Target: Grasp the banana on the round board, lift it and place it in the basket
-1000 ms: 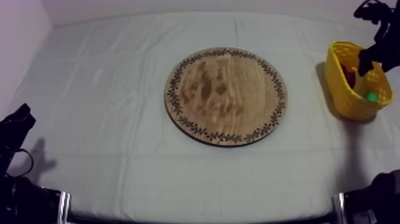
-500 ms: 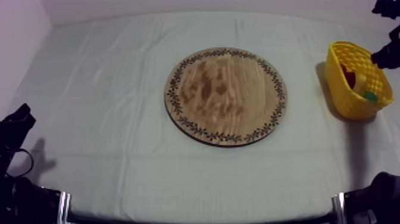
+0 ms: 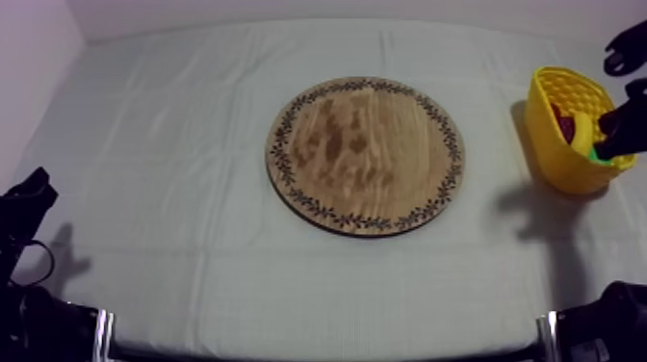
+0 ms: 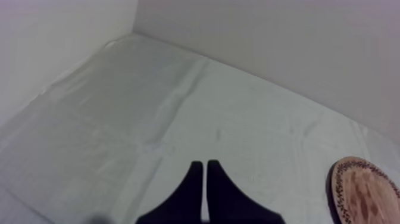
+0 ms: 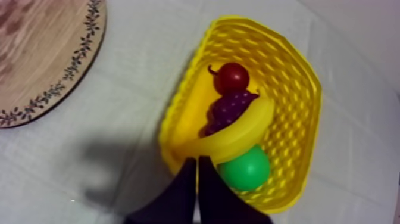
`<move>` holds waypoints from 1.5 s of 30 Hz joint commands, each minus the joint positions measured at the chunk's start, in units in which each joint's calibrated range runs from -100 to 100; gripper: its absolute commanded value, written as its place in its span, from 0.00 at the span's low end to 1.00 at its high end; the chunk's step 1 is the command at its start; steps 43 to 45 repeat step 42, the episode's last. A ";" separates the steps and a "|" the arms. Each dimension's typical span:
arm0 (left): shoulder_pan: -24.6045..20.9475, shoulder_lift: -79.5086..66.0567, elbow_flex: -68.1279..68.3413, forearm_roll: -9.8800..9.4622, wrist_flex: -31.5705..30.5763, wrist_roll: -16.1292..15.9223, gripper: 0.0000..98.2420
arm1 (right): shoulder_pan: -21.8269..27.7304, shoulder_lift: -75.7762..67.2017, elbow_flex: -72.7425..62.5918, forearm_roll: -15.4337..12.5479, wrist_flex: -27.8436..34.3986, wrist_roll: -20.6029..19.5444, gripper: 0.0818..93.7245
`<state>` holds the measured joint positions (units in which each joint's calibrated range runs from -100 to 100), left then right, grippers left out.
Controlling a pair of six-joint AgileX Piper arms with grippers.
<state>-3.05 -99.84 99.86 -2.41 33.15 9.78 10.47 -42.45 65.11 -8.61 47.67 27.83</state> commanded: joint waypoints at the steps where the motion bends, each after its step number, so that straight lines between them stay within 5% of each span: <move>1: -0.02 0.02 0.03 -0.01 -0.01 0.01 0.00 | -0.40 -6.20 3.65 -0.85 0.02 0.23 0.01; 15: -0.02 0.02 0.03 -0.01 -0.01 0.01 0.00 | -4.24 -33.03 27.91 -4.50 -12.79 -5.56 0.00; 22: -0.02 0.02 0.03 -0.01 -0.01 0.02 0.00 | -7.56 -43.69 32.38 2.10 -9.86 -17.66 0.00; 28: -0.02 0.02 0.03 -0.01 -0.01 0.01 0.00 | -10.55 -50.78 33.49 4.44 -8.97 -23.53 0.00; 37: -0.02 0.02 0.03 -0.01 -0.01 0.01 0.00 | -12.49 -53.12 34.41 6.65 -10.59 -15.36 0.00; 45: -0.02 0.02 0.03 -0.01 -0.01 0.01 0.00 | -12.59 -53.24 34.44 6.76 -10.64 -15.13 0.00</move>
